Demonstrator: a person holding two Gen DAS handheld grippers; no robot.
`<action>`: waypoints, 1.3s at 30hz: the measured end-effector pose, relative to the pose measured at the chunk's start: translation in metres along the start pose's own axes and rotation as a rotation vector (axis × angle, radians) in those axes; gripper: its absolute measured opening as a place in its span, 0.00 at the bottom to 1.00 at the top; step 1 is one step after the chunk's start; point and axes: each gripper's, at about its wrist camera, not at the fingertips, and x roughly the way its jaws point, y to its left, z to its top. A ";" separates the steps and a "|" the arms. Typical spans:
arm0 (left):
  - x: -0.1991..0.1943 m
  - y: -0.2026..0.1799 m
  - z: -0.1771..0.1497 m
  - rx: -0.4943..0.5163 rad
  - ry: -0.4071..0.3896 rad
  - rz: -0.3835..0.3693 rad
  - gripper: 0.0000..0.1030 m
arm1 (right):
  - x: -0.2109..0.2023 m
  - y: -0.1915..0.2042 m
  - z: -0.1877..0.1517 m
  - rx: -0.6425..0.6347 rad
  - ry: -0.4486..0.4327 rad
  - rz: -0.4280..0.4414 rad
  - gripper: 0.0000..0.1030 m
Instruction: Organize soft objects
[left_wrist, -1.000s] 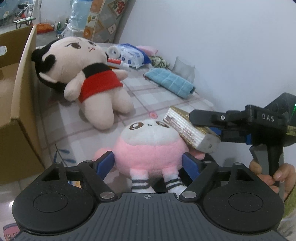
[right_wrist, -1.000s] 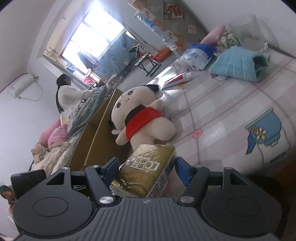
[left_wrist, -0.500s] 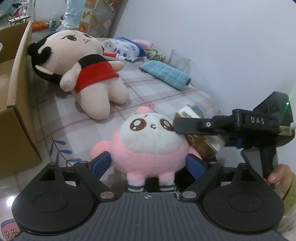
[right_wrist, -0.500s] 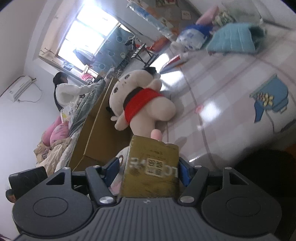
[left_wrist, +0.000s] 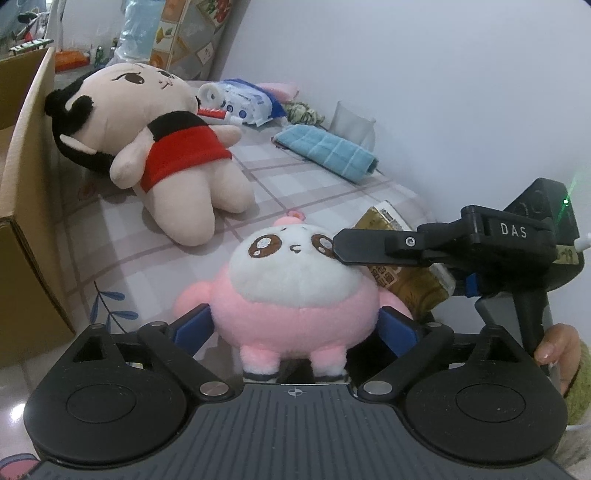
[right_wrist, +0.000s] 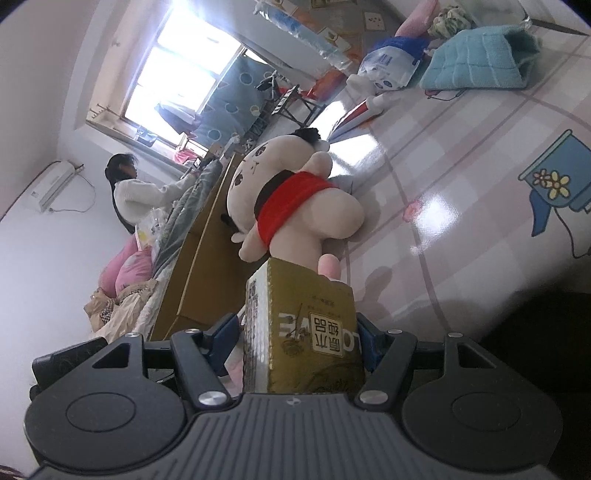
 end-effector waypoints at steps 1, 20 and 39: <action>0.000 0.000 -0.001 0.003 -0.003 0.000 0.92 | 0.000 -0.001 -0.001 0.004 0.001 0.006 0.44; 0.007 -0.005 0.020 0.017 -0.075 -0.020 0.91 | 0.001 -0.002 0.019 0.008 -0.042 0.054 0.44; 0.031 0.002 0.022 0.048 -0.058 0.060 0.90 | 0.016 -0.004 0.027 -0.091 -0.018 -0.034 0.44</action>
